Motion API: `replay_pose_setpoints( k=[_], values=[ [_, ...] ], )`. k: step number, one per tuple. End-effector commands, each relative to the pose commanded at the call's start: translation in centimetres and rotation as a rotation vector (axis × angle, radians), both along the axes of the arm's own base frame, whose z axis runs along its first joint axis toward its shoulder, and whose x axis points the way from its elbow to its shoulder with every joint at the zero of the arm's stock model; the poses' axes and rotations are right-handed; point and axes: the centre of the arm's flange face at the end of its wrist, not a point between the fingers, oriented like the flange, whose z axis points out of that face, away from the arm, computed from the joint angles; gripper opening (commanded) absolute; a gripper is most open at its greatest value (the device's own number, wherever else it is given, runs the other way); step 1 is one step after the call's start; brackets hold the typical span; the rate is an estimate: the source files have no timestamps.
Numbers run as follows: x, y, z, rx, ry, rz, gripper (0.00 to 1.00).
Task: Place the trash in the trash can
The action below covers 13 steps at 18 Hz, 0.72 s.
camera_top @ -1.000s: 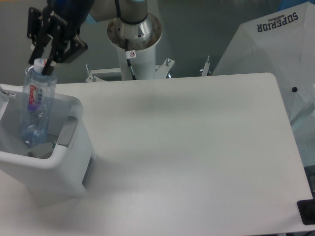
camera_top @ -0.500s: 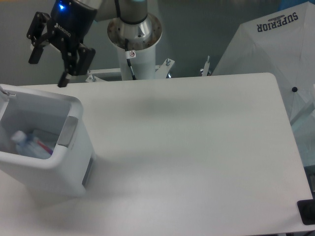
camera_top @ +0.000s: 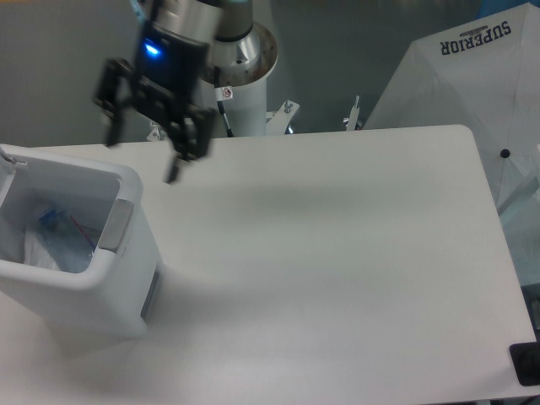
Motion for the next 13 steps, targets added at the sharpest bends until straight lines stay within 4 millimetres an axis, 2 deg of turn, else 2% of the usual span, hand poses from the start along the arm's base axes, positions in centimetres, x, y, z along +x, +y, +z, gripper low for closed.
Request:
replay_pose_setpoints(
  k=[5, 6, 7, 8, 13],
  values=[
    [-9.1, -3.0, -4.9, -0.077, 0.023, 0.031, 1.00],
    [-10.6, -3.4, -6.4, -0.094, 0.025, 0.016, 1.00],
    [-13.5, -4.3, -9.0, -0.182, 0.062, 0.014, 1.00],
    [-15.1, -5.1, -10.3, -0.238, 0.082, 0.031, 1.00],
    [-20.3, -5.9, -16.8, -0.380, 0.101, 0.051, 1.00]
  ],
)
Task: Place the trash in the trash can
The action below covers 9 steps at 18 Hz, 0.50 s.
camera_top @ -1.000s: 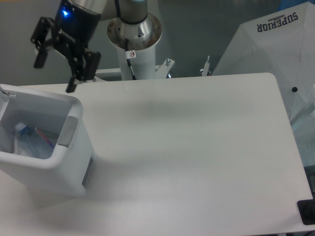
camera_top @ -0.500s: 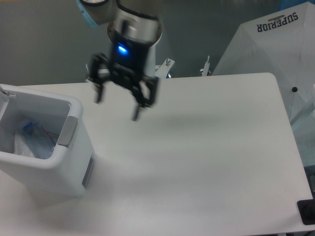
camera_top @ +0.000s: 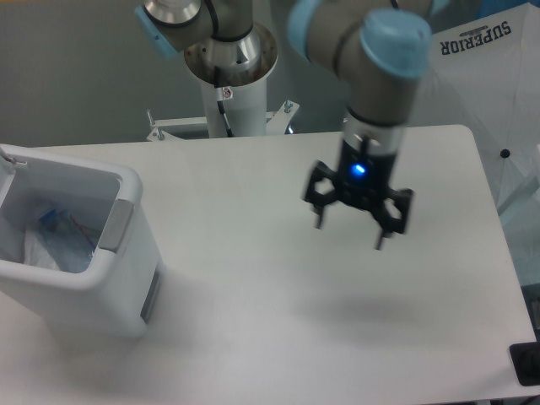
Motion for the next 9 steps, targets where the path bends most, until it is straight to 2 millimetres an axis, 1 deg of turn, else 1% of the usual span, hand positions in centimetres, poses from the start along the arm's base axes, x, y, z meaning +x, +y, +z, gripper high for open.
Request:
replay_pose_setpoints(
  k=[2, 3, 4, 6, 7, 9],
  values=[
    [-1.7, 0.6, -1.4, -0.019, 0.002, -0.023, 1.00],
    [-2.4, 0.6, -1.6, -0.026, 0.011, -0.041, 1.00],
    [-3.1, 0.1, -1.7, -0.030, 0.015, -0.055, 1.00],
    [-3.5, -0.5, -2.5, -0.049, 0.024, -0.129, 1.00],
    [-4.0, -1.3, -2.7, -0.059, 0.026, -0.136, 1.00],
    [-4.7, -2.4, -2.5, -0.076, 0.036, -0.148, 1.00]
  ],
)
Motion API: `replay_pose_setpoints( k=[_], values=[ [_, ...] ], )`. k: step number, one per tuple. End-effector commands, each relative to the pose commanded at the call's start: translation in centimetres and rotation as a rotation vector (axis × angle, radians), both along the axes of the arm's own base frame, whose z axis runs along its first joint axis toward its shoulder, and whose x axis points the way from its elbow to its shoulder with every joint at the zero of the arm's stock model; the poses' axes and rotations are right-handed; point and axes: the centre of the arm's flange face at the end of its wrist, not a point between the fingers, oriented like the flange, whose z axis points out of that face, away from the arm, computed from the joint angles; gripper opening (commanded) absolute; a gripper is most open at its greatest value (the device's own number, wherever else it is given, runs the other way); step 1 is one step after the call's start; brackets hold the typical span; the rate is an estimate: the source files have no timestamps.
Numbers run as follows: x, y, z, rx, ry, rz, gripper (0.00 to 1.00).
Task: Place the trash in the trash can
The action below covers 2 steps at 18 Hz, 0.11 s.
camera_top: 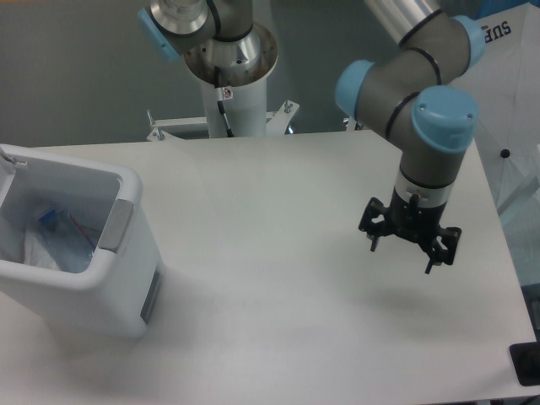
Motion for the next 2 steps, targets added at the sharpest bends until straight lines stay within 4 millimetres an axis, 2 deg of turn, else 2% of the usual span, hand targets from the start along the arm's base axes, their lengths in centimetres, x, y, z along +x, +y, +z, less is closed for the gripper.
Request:
replay_pose_setpoints(
  k=[2],
  values=[
    [-0.53, -0.74, 0.34, -0.029, 0.015, -0.014, 1.00]
  ],
)
